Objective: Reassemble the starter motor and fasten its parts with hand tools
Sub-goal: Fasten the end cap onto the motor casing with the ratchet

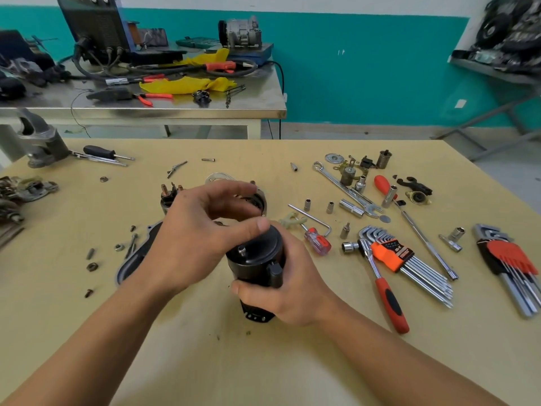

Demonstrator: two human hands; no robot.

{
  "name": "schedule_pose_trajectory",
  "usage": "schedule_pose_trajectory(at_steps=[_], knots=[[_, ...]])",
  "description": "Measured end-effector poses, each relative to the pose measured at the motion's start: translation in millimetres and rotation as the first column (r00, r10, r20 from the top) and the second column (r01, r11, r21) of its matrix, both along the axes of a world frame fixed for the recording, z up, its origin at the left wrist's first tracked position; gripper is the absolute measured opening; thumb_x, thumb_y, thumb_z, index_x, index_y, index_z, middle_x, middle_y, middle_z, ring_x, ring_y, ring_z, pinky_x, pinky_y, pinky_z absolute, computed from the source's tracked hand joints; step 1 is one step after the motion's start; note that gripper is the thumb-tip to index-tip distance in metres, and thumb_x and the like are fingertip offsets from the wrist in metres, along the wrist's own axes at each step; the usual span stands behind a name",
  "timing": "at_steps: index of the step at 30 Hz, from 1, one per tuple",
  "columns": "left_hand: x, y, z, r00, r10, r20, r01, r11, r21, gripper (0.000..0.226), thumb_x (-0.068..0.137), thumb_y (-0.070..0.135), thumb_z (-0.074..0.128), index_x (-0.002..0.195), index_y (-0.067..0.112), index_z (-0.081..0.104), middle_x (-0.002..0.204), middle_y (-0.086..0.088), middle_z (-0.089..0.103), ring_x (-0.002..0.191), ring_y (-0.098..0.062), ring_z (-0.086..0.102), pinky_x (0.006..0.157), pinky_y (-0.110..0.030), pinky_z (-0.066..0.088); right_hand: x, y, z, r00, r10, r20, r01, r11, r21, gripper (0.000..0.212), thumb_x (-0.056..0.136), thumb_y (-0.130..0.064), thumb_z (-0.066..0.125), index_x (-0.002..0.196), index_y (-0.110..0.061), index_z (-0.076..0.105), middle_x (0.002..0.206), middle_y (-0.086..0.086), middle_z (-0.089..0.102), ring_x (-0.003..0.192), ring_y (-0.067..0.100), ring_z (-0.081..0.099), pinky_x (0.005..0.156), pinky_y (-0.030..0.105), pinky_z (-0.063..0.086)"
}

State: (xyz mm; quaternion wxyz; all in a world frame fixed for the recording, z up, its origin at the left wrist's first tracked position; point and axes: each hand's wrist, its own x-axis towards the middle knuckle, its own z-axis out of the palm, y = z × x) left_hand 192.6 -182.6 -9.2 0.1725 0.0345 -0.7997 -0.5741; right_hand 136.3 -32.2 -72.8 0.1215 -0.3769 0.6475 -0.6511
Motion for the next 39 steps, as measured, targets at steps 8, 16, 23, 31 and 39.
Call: schedule_pose_trajectory(at_steps=[8, 16, 23, 31, 39], knots=[[-4.0, -8.0, 0.9, 0.969, -0.224, 0.101, 0.210, 0.968, 0.134, 0.048, 0.096, -0.010, 0.050, 0.133, 0.019, 0.057, 0.117, 0.001, 0.073, 0.112, -0.016, 0.067, 0.097, -0.036, 0.052, -1.8, 1.8, 0.6, 1.000, -0.009, -0.006, 0.009, 1.000, -0.004, 0.056, 0.069, 0.003, 0.082, 0.116, -0.015, 0.057, 0.101, -0.001, 0.068, 0.094, 0.016, 0.066, 0.083, 0.024, 0.052], [17.0, 5.8, -22.8, 0.984, -0.123, 0.132, 0.139, 0.982, -0.124, 0.096, 0.052, 0.071, 0.077, 0.138, 0.040, 0.047, 0.126, 0.028, 0.060, 0.115, 0.009, 0.057, 0.080, -0.011, 0.052, -0.7, 6.3, 18.0, 0.979, -0.202, 0.019, 0.180, 0.908, 0.379, 0.035, 0.068, -0.033, 0.078, 0.094, -0.028, 0.056, 0.079, -0.011, 0.062, 0.072, 0.004, 0.061, 0.061, 0.020, 0.047], [4.0, 9.0, -40.4, 0.975, -0.127, 0.181, 0.133, 0.991, -0.020, 0.095, 0.055, 0.071, 0.074, 0.139, 0.037, 0.046, 0.126, 0.025, 0.060, 0.112, 0.005, 0.061, 0.082, -0.020, 0.056, 0.9, 25.1, 45.0, 0.971, 0.011, -0.238, 0.185, 0.596, 0.781, 0.036, 0.059, -0.044, 0.071, 0.075, -0.019, 0.051, 0.068, -0.002, 0.058, 0.059, 0.011, 0.056, 0.051, 0.035, 0.047], [-2.3, 5.5, -48.5, 0.971, -0.125, 0.205, 0.151, 0.982, -0.115, 0.063, 0.074, 0.061, 0.072, 0.128, 0.031, 0.058, 0.116, 0.019, 0.068, 0.110, 0.006, 0.061, 0.086, -0.019, 0.054, 9.4, 10.0, 44.3, 0.894, 0.193, -0.405, 0.326, 0.342, 0.881, 0.035, 0.071, -0.045, 0.069, 0.080, -0.024, 0.042, 0.075, -0.003, 0.051, 0.061, 0.013, 0.048, 0.049, 0.027, 0.030], [7.6, -8.1, -56.8, 0.884, -0.343, 0.317, 0.391, 0.915, -0.101, 0.059, 0.075, 0.043, 0.082, 0.127, 0.029, 0.060, 0.116, 0.009, 0.070, 0.109, -0.012, 0.066, 0.094, -0.035, 0.054, 26.5, 26.3, 36.3, 0.829, 0.120, -0.547, 0.480, 0.351, 0.804, 0.066, 0.073, -0.073, 0.060, 0.111, -0.023, 0.039, 0.083, -0.005, 0.041, 0.070, 0.020, 0.040, 0.053, 0.033, 0.021]])
